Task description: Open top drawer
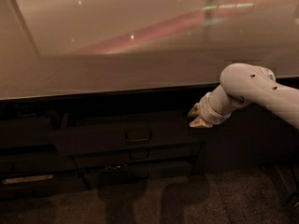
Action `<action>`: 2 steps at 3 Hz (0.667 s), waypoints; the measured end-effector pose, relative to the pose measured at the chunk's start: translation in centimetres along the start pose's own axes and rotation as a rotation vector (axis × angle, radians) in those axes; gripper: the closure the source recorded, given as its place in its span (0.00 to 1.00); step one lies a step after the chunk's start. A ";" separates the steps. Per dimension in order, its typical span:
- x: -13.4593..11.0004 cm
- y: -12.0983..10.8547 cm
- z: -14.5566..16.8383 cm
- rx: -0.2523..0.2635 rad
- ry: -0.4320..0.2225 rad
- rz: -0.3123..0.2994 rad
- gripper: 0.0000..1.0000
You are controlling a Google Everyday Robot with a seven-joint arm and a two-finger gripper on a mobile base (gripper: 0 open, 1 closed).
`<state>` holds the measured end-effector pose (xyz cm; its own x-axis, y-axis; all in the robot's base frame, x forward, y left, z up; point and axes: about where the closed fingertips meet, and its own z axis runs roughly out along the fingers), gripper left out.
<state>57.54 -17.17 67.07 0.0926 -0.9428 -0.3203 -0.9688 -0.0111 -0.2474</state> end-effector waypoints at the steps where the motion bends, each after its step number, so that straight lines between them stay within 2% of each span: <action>1: 0.0 0.0 -0.1 0.000 0.000 0.000 1.00; 2: 0.0 0.7 -0.1 -0.002 -0.004 -0.006 1.00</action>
Offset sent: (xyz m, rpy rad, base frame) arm -0.3380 0.0035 -0.1897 0.1138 0.0042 0.3005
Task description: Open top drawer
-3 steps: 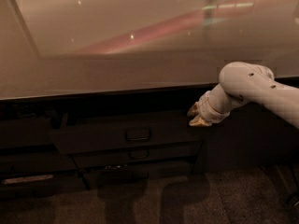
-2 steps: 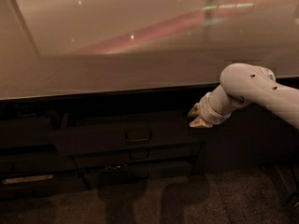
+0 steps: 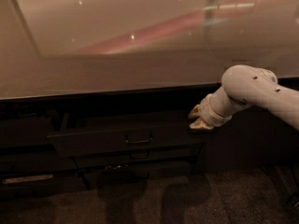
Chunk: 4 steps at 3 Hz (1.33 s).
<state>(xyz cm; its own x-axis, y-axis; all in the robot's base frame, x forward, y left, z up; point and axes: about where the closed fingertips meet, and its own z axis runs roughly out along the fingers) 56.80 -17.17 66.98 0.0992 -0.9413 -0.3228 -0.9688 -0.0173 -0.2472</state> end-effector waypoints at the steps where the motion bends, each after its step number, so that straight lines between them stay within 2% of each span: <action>1: 0.0 0.8 -0.1 -0.004 -0.007 -0.005 1.00; 4: -0.3 1.2 -0.4 -0.004 -0.018 -0.009 1.00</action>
Offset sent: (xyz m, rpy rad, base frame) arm -0.3417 -0.0152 -0.1951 0.1959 0.0830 0.2917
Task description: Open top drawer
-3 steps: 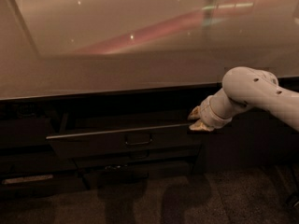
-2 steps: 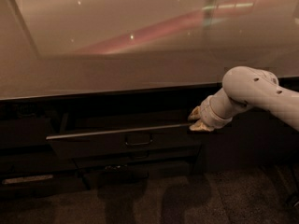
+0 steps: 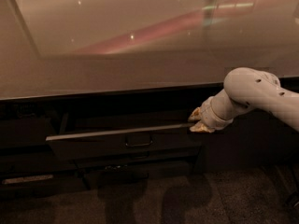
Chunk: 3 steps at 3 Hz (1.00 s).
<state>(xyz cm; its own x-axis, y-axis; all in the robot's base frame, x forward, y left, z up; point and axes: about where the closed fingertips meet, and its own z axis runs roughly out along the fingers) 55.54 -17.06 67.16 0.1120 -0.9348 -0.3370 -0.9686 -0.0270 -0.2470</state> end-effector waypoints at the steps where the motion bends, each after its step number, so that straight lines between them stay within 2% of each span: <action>1: -0.1 0.7 0.0 -0.002 -0.009 -0.007 1.00; 3: -0.2 1.4 -0.1 -0.005 -0.016 -0.013 1.00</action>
Offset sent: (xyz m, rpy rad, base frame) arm -0.2265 0.0243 -0.1090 0.1764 -0.0038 0.2390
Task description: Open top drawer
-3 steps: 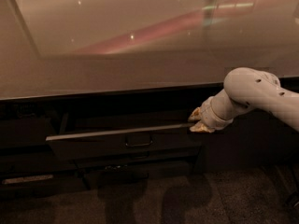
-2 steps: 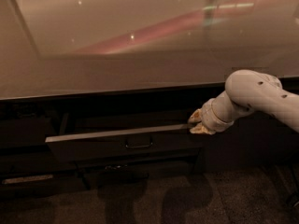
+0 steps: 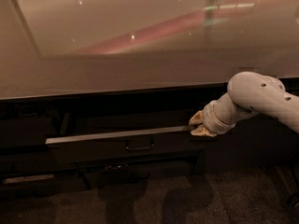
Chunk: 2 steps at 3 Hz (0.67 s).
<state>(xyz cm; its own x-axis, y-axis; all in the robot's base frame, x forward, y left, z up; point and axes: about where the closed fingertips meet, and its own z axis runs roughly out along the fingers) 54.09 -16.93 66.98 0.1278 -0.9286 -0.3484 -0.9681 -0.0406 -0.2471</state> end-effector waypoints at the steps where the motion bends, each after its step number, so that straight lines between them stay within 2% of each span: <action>1: -0.1 0.0 -0.2 0.000 0.000 0.000 1.00; 2: -0.2 0.8 -0.3 -0.005 -0.007 -0.007 1.00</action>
Offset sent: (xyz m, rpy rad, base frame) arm -0.2882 0.0062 -0.1634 0.1487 0.0512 0.3154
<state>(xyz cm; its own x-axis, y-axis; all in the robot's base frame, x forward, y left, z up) 53.23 -16.92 67.14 0.1366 -0.9256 -0.3531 -0.9682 -0.0493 -0.2454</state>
